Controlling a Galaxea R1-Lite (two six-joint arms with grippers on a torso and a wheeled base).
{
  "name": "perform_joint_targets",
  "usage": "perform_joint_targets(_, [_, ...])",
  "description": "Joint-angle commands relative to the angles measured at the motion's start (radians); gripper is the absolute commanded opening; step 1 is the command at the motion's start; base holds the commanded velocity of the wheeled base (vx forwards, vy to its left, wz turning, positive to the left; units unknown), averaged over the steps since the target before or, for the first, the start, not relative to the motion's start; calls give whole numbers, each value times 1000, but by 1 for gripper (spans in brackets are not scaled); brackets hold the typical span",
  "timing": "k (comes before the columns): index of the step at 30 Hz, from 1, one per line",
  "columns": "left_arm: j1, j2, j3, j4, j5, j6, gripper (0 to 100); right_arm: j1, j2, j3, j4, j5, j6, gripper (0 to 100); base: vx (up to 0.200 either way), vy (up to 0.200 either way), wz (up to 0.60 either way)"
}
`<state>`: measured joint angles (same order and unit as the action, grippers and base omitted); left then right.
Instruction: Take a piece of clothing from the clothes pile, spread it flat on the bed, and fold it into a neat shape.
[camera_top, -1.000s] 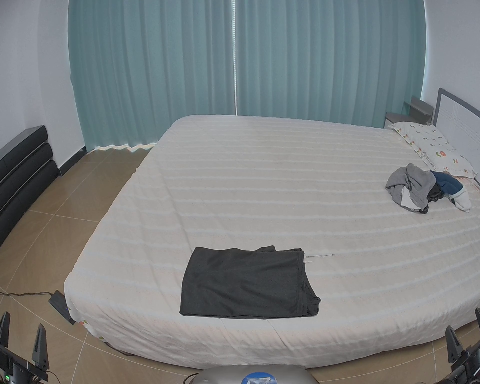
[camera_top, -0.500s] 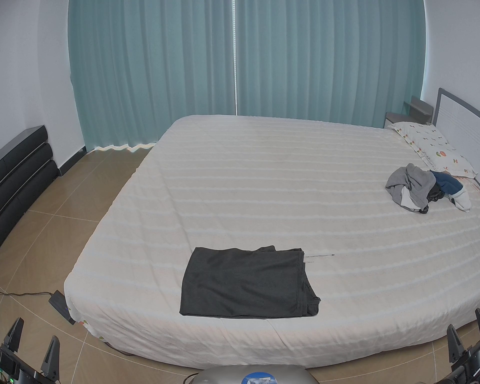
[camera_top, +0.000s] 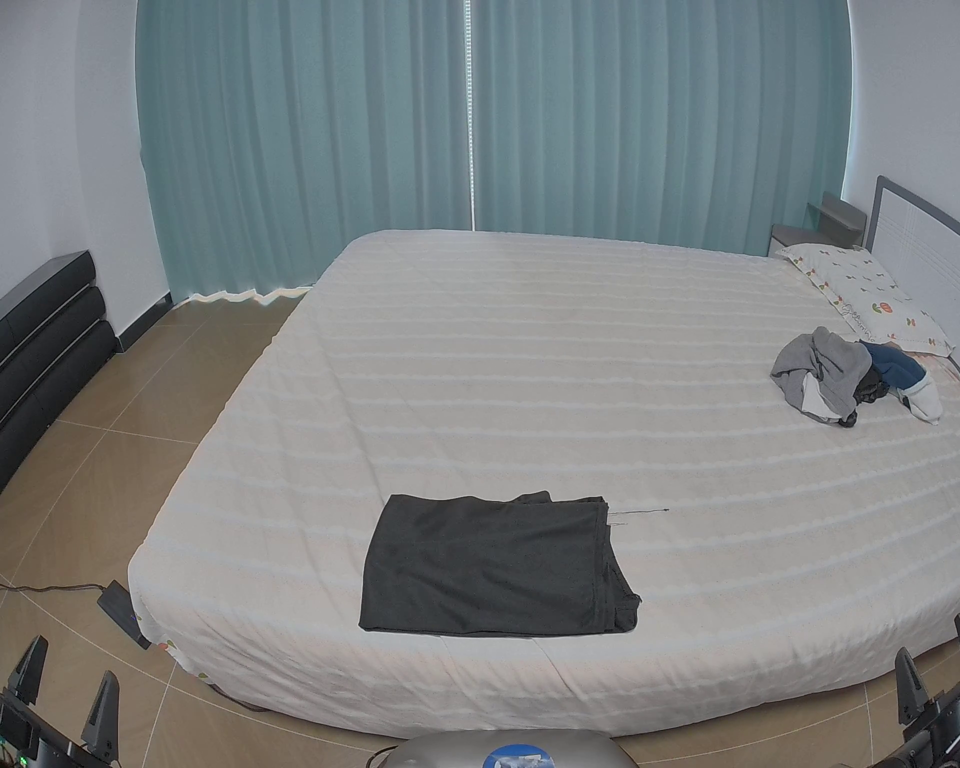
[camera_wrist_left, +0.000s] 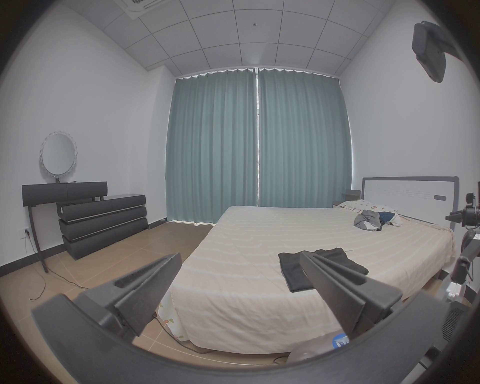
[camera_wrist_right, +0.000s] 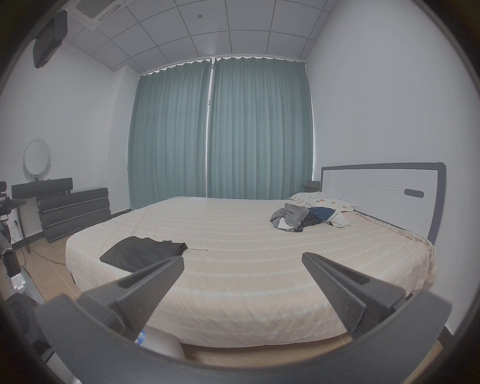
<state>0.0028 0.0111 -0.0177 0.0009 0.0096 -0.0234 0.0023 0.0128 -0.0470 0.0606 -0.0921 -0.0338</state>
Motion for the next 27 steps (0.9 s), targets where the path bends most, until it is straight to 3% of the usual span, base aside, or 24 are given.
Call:
perform_joint_targets(1, [0,-11,15,1,-2,-27,100,1,-11,-1,2,2,65,100,0,0,0])
perform_joint_targets(6, [0,-11,15,-1,-5,-32,100,1,-11,-1,1,2,126,100,0,0,0])
perform_joint_targets(8, [0,-11,15,-1,-10,-23,100,2,-11,-1,1,17,187,100,0,0,0])
perform_joint_targets(12, [0,-11,15,-2,-8,-13,100,2,-13,1,1,100,264,100,0,0,0])
perform_joint_targets(14, [0,-11,15,-2,-7,-13,100,-2,-11,-1,-1,112,244,100,0,0,0])
perform_joint_targets(19, [0,-11,15,-1,-7,-13,100,-2,-11,1,-1,109,34,100,0,0,0])
perform_joint_targets(27, [0,-11,15,-1,-7,-13,100,-2,-11,12,-30,123,6,100,0,0,0])
